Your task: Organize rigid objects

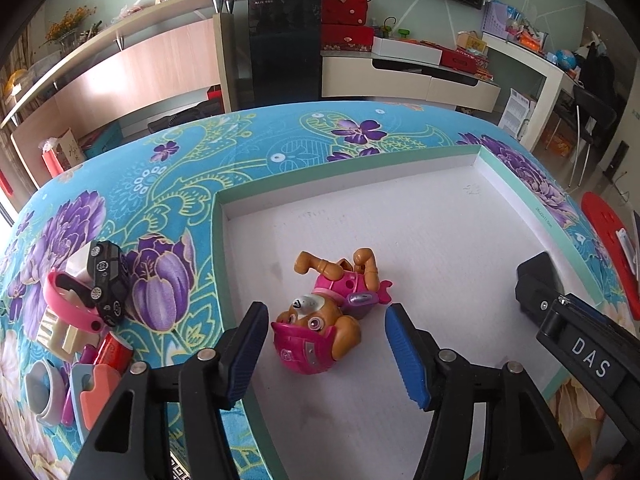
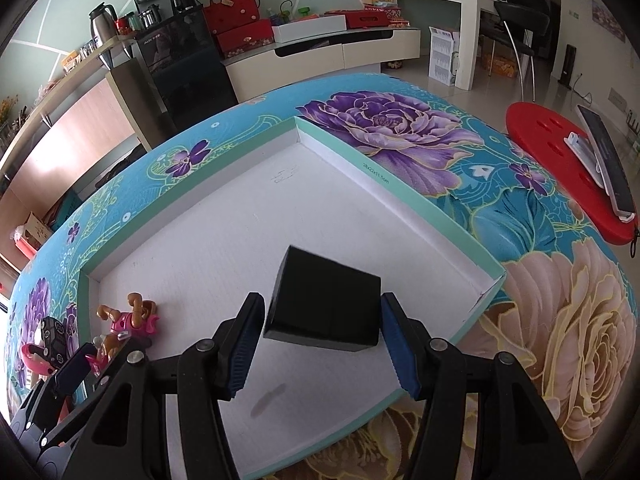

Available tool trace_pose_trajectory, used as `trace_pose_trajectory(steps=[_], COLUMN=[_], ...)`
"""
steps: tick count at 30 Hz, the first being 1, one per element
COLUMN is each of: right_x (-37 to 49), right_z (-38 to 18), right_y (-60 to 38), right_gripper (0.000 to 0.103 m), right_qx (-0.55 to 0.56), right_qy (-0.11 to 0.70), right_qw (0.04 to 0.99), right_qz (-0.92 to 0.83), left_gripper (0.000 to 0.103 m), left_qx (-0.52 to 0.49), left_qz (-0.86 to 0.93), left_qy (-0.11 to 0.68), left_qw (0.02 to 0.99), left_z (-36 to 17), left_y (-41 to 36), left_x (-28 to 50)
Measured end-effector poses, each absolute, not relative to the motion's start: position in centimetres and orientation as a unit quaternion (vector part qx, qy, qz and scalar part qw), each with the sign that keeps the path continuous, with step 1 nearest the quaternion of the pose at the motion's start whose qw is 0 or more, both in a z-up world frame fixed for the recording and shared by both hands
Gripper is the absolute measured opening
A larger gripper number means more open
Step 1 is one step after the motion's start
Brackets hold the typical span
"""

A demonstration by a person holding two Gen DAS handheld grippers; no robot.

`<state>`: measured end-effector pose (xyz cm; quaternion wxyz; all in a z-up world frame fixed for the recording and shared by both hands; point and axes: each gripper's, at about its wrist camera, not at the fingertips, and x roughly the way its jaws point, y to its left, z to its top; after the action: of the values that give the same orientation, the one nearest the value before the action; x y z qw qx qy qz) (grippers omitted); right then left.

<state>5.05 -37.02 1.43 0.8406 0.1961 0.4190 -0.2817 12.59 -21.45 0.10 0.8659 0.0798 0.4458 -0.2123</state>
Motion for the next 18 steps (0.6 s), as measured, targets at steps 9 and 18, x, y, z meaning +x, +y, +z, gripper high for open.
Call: trace_pose_trajectory(steps=[9, 18], right_x=[4.3, 4.4], right_z=[3.3, 3.5], right_y=[-36.9, -36.4], right_gripper=[0.07, 0.082], right_qx=[0.192, 0.181], right_qy=[0.403, 0.417], right_qw=[0.85, 0.849], right_qz=[-0.279, -0.269], left_gripper=[0.071, 0.103], left_qx=[0.049, 0.034], left_qz=[-0.202, -0.154], left_qy=[0.445, 0.436], left_qw=[0.871, 0.886], left_z=[1.1, 2.5], left_y=[-19.5, -16.7], left_x=[12.8, 12.7])
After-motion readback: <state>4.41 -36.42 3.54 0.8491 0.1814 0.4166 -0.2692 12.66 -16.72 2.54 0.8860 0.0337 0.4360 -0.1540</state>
